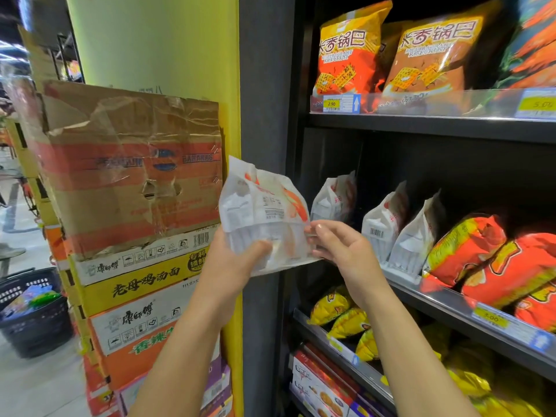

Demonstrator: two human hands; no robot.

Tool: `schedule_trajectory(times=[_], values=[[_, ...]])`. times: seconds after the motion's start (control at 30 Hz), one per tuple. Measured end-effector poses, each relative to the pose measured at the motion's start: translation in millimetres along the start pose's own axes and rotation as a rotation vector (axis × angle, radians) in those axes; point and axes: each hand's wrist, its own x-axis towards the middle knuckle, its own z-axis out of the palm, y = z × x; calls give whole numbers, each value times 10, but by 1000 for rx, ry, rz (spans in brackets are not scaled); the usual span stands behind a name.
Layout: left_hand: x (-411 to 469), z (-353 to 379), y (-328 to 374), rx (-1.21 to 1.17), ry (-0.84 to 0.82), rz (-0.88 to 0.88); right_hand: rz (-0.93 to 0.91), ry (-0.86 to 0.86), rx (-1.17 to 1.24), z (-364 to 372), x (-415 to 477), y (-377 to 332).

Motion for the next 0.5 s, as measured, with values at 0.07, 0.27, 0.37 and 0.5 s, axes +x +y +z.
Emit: schedule_trajectory(times=[0.07,0.27,0.37,0.5], values=[[8,-99,18,-119,-64,-77,41,31,-102,-47,80,25],[43,-286,-35,-428,-128,-217,296,-218,203,-216,161,-35],[44,-310,-21,-495,-161,-263,379,-291,323,-276,147,-67],[48,-299,44,-453,-160,-322,439,-222,367,-303,186,-118]])
